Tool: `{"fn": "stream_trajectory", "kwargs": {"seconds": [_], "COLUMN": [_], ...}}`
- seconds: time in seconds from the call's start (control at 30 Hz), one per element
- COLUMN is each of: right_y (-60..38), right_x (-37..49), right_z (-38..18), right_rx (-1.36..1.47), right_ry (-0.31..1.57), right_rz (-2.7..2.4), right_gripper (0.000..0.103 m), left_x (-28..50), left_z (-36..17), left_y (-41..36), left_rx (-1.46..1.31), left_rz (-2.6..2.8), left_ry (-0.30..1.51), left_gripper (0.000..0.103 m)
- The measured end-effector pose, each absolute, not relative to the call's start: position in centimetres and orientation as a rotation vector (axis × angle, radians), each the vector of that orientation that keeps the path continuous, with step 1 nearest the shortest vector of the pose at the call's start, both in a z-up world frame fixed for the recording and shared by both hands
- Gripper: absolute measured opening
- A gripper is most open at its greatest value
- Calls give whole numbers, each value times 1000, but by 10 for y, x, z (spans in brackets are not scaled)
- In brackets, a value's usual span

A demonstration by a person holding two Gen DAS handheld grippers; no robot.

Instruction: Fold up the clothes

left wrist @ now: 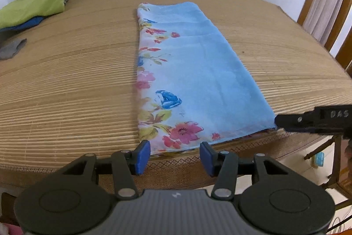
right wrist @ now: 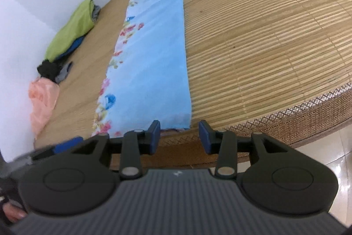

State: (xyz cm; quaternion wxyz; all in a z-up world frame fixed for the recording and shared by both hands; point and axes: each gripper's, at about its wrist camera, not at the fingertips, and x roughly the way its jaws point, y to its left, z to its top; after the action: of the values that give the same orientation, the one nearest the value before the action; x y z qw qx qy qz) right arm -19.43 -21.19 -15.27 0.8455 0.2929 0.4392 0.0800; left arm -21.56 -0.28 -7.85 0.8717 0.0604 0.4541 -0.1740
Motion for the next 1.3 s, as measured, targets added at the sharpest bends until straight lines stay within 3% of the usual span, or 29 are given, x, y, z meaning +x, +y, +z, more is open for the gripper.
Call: {"fn": "stream_trajectory", "kwargs": {"seconds": [1.3], "right_y": [-218], "right_x": [-173], "right_z": [-156], "right_rx": [721], "right_ry": [945], "right_rz": [168], "right_gripper": [43], "left_x": [-203], "left_z": [-89], "left_y": [-7], "left_rx": [93], "left_rz": [-387], "left_ry": [965], "left_gripper": [52]}}
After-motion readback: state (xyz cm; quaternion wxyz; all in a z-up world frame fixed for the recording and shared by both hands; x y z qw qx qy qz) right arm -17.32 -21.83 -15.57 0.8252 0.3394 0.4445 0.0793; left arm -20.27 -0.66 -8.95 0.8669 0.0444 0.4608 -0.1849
